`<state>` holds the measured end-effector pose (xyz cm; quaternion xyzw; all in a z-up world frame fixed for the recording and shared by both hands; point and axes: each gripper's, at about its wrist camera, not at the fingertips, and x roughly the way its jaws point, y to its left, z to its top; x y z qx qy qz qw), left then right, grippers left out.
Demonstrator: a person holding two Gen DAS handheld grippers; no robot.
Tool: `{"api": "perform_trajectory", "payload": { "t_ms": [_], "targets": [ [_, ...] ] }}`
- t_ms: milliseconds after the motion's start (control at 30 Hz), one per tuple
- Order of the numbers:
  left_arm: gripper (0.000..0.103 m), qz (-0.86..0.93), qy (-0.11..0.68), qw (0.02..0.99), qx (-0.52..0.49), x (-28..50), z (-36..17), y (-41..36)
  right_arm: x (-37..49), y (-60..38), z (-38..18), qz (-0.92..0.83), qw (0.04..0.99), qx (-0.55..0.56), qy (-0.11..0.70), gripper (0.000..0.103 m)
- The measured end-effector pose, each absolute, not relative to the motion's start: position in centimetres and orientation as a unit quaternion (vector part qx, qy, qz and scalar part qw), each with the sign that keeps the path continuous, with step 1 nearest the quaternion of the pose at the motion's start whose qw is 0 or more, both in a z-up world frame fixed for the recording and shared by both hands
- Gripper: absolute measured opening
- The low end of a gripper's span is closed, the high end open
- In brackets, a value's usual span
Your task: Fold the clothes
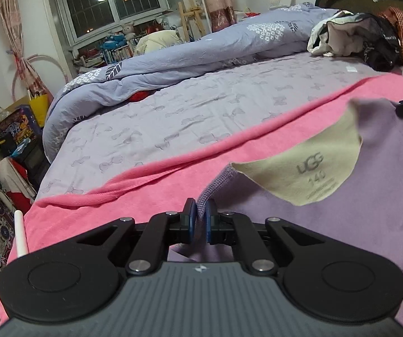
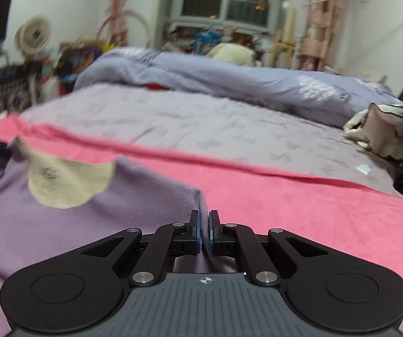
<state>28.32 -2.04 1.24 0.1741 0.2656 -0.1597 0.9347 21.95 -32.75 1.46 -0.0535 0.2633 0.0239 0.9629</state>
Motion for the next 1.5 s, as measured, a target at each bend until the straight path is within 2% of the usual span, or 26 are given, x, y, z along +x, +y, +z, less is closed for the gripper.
{"api": "perform_trajectory", "payload": {
  "t_ms": [367, 400, 433, 467, 533, 700, 767, 867, 900, 933, 967, 1000, 1033, 1067, 1133, 1167, 1367, 1500],
  "targets": [
    [0.008, -0.131, 0.3, 0.932, 0.158, 31.8, 1.1, -1.6, 25.7, -33.0, 0.6, -0.014, 0.961, -0.037, 0.273, 0.005],
    [0.011, -0.143, 0.31, 0.928, 0.152, 32.0, 1.2, -1.5, 26.2, -33.2, 0.9, -0.012, 0.963, -0.028, 0.268, 0.005],
    [0.021, -0.152, 0.321, 0.922, 0.152, 31.9, 1.1, -1.4, 26.5, -33.4, 1.1, -0.01, 0.963, -0.021, 0.27, 0.006],
    [0.038, -0.16, 0.33, 0.916, 0.161, 31.7, 0.8, -1.4, 26.6, -33.5, 0.8, -0.004, 0.961, -0.017, 0.277, 0.006],
    [0.052, -0.171, 0.336, 0.906, 0.194, 30.7, 0.1, -1.2, 26.6, -33.8, 0.0, 0.007, 0.958, -0.012, 0.287, 0.006],
    [0.063, -0.188, 0.338, 0.895, 0.225, 29.6, -0.8, -0.7, 26.2, -35.4, -3.1, 0.028, 0.949, 0.032, 0.312, 0.009],
    [0.078, -0.199, 0.345, 0.895, 0.201, 29.9, -0.7, -0.5, 26.0, -35.8, -2.8, 0.036, 0.95, 0.052, 0.304, 0.011],
    [0.079, -0.19, 0.342, 0.901, 0.186, 29.9, -0.6, -0.4, 26.1, -35.4, -3.0, 0.033, 0.948, 0.042, 0.314, 0.013],
    [0.078, -0.187, 0.341, 0.903, 0.182, 29.9, -0.5, -0.4, 26.1, -35.3, -3.0, 0.033, 0.948, 0.039, 0.314, 0.013],
    [0.07, -0.184, 0.34, 0.905, 0.177, 29.9, -0.5, -0.3, 26.0, -35.2, -3.0, 0.033, 0.948, 0.036, 0.314, 0.013],
    [0.056, -0.181, 0.34, 0.907, 0.172, 29.8, -0.4, -0.3, 26.1, -35.2, -3.0, 0.033, 0.948, 0.037, 0.315, 0.013],
    [0.054, -0.178, 0.339, 0.909, 0.167, 29.8, -0.4, -0.2, 26.1, -35.3, -3.0, 0.033, 0.948, 0.037, 0.315, 0.013],
    [0.044, -0.175, 0.338, 0.91, 0.163, 29.8, -0.4, -0.2, 26.1, -35.3, -3.0, 0.033, 0.948, 0.038, 0.315, 0.013],
    [0.028, -0.172, 0.337, 0.912, 0.158, 29.8, -0.3, -0.2, 26.1, -35.3, -3.0, 0.034, 0.948, 0.039, 0.315, 0.013],
    [0.014, -0.166, 0.335, 0.916, 0.148, 29.8, -0.3, -0.1, 26.1, -35.3, -3.0, 0.034, 0.948, 0.039, 0.314, 0.013],
    [0.0, -0.162, 0.334, 0.917, 0.143, 29.8, -0.2, 0.0, 26.1, -35.2, -3.0, 0.034, 0.948, 0.038, 0.313, 0.013],
    [0.0, -0.156, 0.326, 0.925, 0.117, 29.8, 1.0, 1.1, 25.5, -35.1, -2.5, 0.045, 0.954, 0.036, 0.293, 0.011],
    [0.002, -0.15, 0.329, 0.921, 0.146, 29.5, 0.7, 1.4, 25.9, -35.2, -2.8, 0.042, 0.95, 0.039, 0.306, 0.011]
  ]
}}
